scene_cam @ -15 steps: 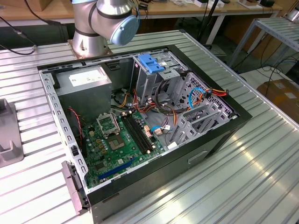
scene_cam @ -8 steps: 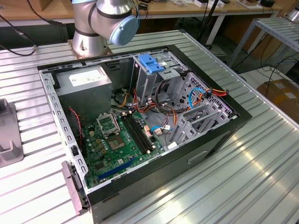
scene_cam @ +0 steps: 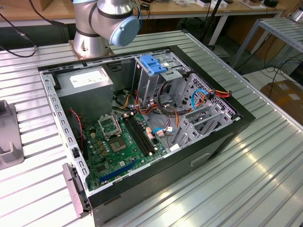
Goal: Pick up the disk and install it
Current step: 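Pick up the disk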
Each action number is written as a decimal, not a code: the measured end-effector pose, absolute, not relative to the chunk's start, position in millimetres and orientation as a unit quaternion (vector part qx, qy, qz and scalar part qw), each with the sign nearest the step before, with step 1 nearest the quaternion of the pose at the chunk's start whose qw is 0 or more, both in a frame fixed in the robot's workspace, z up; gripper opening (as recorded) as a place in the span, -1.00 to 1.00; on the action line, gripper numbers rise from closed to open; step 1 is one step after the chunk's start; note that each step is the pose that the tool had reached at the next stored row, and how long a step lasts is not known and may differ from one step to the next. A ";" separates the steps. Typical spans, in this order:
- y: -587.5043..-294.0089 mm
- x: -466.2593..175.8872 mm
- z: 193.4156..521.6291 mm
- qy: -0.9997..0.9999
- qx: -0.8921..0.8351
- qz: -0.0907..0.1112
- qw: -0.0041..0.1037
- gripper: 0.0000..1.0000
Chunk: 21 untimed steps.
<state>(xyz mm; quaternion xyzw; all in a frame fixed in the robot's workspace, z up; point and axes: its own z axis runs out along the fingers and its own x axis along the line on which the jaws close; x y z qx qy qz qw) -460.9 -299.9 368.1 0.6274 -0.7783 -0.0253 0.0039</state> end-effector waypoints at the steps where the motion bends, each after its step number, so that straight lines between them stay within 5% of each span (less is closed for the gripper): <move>1: -299.0 -460.9 367.8 -0.776 0.630 -0.025 0.004 -0.04; 21: -275.7 -463.9 354.8 -0.746 0.665 -0.032 -0.001 -0.04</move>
